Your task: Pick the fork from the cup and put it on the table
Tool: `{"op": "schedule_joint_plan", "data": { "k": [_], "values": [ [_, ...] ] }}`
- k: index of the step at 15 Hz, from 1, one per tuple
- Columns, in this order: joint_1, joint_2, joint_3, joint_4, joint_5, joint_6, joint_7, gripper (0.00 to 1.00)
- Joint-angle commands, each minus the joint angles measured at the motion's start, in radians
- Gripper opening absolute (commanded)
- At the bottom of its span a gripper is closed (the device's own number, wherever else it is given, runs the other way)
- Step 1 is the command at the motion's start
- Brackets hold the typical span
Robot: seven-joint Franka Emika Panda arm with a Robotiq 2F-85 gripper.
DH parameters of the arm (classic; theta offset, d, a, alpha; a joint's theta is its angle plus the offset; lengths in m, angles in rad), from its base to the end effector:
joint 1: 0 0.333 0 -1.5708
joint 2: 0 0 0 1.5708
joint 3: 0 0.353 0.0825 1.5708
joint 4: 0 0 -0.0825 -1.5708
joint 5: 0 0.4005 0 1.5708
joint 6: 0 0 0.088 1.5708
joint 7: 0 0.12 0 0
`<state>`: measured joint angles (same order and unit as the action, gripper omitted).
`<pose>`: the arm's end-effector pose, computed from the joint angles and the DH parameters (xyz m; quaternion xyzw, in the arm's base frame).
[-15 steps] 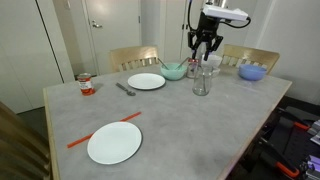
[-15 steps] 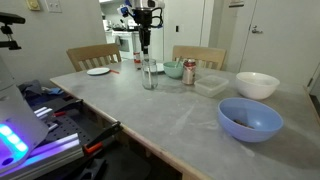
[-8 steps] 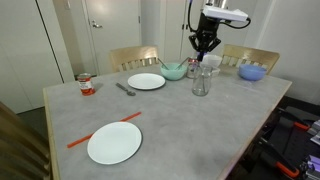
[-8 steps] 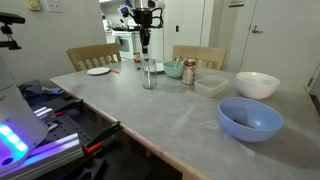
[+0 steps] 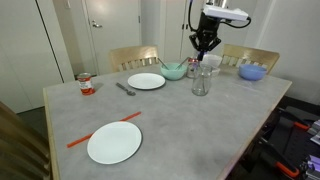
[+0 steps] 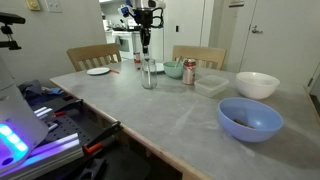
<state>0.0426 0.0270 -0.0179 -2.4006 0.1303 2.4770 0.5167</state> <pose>0.5103 0.0132 0.3195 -0.9553 0.2917 -0.0128 0.0463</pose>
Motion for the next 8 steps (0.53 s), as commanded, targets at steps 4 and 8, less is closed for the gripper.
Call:
{"op": "schedule_joint_plan", "data": {
  "k": [4, 8],
  "values": [
    [-0.014, -0.051, 0.008, 0.008, -0.027, -0.053, -0.021, 0.01],
    [-0.010, -0.090, 0.021, 0.020, -0.066, -0.104, -0.016, 0.01]
  ]
}}
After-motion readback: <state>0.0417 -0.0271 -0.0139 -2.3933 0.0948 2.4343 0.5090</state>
